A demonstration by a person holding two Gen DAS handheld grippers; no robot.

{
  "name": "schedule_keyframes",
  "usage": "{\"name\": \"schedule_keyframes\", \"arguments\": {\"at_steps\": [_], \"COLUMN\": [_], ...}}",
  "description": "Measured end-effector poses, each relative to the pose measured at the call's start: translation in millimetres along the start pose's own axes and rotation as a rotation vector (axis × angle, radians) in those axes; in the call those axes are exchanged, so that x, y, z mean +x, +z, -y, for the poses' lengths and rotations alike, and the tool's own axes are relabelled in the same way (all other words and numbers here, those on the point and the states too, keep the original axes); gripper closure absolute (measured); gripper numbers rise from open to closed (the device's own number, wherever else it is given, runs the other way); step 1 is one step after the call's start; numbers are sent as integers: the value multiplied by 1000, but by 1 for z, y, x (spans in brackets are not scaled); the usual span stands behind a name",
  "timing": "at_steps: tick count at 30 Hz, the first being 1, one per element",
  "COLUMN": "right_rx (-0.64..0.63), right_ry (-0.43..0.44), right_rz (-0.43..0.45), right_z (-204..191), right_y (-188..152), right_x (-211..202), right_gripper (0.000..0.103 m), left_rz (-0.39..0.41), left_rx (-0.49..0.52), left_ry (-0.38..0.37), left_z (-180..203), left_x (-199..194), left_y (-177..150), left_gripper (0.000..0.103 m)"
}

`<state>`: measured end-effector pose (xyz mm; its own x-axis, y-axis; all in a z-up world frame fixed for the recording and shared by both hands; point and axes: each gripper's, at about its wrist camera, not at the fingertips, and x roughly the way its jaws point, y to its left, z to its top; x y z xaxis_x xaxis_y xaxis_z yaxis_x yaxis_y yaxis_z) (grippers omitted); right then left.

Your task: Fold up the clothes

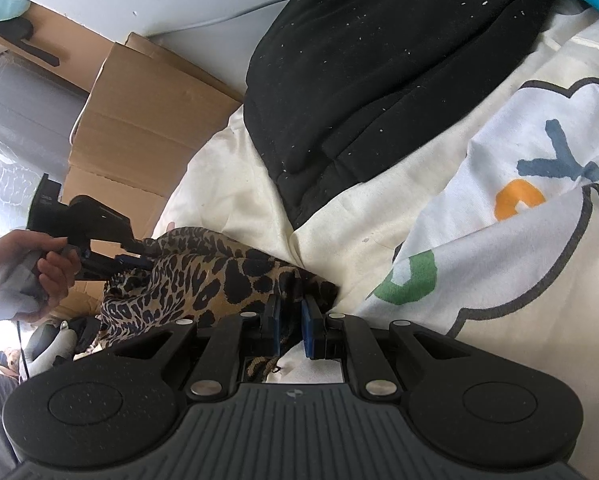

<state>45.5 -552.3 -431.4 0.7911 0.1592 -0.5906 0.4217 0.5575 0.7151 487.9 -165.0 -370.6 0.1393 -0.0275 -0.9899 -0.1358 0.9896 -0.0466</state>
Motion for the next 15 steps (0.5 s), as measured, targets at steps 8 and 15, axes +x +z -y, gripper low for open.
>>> {"name": "schedule_keyframes", "arguments": {"at_steps": [8,15], "right_rx": [0,-12], "right_ry": [5,0], "right_rz": [-1,6], "right_z": [0,-2], "right_y": [1,0], "right_x": [-1,-2], "right_gripper": [87,89], "left_rz": [-29,11], "left_rx": [-41,-55], "left_ry": [-1,-12], "left_z": [-12,-14], "left_x": [6,-14], "left_y": [-3,-5], "left_gripper": [91,103]}}
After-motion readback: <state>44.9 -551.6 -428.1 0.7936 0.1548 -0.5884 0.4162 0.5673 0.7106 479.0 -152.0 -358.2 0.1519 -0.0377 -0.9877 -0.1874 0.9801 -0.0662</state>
